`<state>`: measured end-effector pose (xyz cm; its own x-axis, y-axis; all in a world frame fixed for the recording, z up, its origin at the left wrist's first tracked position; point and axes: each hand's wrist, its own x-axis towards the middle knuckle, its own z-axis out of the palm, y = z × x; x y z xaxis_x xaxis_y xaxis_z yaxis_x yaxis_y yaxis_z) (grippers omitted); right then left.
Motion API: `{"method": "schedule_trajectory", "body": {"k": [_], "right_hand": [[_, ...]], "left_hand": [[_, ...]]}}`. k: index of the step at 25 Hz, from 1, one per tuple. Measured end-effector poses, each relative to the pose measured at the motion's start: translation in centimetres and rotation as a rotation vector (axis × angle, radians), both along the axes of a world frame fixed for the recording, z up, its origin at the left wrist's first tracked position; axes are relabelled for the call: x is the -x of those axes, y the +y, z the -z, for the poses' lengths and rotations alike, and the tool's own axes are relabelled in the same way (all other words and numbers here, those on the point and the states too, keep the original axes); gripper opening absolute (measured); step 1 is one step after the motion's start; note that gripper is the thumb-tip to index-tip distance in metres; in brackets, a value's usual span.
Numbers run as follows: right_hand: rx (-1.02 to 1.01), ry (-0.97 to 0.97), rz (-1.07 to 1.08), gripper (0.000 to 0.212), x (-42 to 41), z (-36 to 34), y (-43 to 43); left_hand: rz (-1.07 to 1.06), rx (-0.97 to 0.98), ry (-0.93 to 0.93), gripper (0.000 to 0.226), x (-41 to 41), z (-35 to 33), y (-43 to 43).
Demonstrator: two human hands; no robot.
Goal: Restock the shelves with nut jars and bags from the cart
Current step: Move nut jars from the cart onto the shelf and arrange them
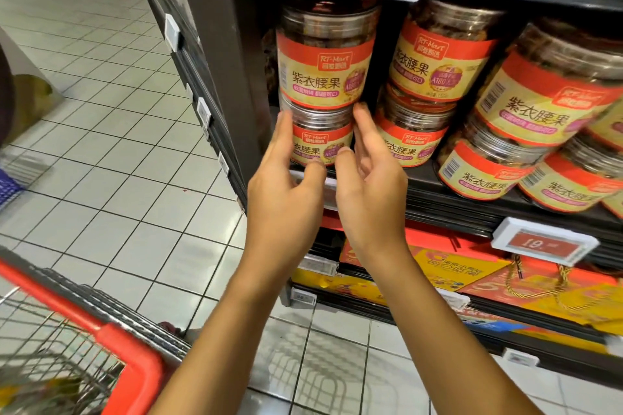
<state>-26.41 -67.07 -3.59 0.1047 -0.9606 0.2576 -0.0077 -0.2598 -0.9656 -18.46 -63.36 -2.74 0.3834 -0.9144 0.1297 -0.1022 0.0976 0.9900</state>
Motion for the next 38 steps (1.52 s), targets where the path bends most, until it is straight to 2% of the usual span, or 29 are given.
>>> {"method": "schedule_trajectory", "body": {"k": [4, 9, 13, 16, 20, 25, 28, 30, 33, 35, 38], "right_hand": [[-0.027, 0.058, -0.004, 0.051, 1.6, -0.1, 0.9], [-0.142, 0.123, -0.127, 0.037, 4.9, -1.5, 6.0], [-0.230, 0.171, -0.418, 0.026, 5.5, -5.4, 14.5], [-0.270, 0.225, -0.724, 0.021, 4.8, -8.2, 21.7], [-0.386, 0.259, -1.121, 0.024, 2.2, -9.8, 30.5], [-0.293, 0.403, -1.387, 0.025, -5.7, -9.3, 38.4], [-0.338, 0.492, -1.442, 0.019, -12.4, -7.3, 43.1], [-0.391, 0.586, -1.445, 0.021, -16.6, -5.6, 46.0], [-0.398, 0.824, -1.461, 0.025, -21.8, -1.7, 49.5], [-0.310, 1.001, -1.507, 0.028, -24.9, 1.4, 51.3], [-0.235, 1.269, -1.538, 0.032, -27.5, 6.5, 52.6]], "left_hand": [[-0.003, -0.003, -0.023, 0.062, 0.8, -0.5, 1.8], [-0.190, -0.160, 0.278, 0.027, 1.5, -2.3, 9.9], [-0.343, -0.255, 0.463, 0.024, 2.0, -5.8, 20.7], [-0.572, -0.331, 0.569, 0.026, 2.6, -8.2, 29.4], [-0.884, -0.268, 0.620, 0.025, 2.9, -9.9, 40.5], [-1.124, -0.180, 0.733, 0.024, -1.1, -10.1, 50.9], [-1.189, -0.169, 0.826, 0.022, -7.2, -9.8, 57.5], [-1.259, -0.256, 0.770, 0.021, -12.1, -9.1, 61.9], [-1.283, -0.406, 0.730, 0.019, -19.1, -6.4, 67.6], [-1.199, -0.533, 0.747, 0.021, -23.1, -2.3, 69.8], [-1.041, -0.852, 0.749, 0.022, -25.9, 5.3, 71.1]]}}
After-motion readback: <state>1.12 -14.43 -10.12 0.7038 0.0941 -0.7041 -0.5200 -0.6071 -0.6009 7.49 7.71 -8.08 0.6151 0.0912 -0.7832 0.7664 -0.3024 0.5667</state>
